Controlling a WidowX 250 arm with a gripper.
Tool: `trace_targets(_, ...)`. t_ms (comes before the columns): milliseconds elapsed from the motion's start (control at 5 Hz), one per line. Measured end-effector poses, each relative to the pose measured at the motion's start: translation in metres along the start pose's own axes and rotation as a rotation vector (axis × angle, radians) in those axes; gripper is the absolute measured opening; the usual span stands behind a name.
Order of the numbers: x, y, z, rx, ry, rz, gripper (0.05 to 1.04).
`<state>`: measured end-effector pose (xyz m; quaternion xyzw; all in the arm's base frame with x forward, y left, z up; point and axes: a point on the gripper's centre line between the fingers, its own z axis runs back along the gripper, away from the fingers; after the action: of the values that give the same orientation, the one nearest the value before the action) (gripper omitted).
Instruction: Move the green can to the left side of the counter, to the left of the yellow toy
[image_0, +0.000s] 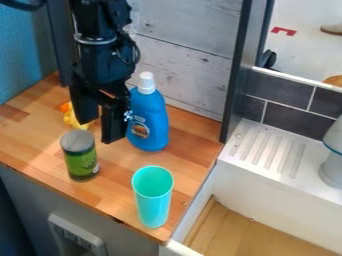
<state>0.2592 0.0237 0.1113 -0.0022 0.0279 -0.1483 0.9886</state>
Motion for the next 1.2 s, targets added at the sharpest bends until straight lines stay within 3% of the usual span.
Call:
trace_targets(200,-0.002,-0.001,-0.008,-0.010,0.021,0.005,1.001)
trace_targets(600,0.000,0.002,-0.027,-0.077,-0.079,0.135,1.001)
trace_targets(1000,0.002,0.005,-0.043,-0.110,-0.096,0.176,1.001)
trace_targets(1200,0.004,0.005,-0.052,-0.118,-0.081,0.175,1.001)
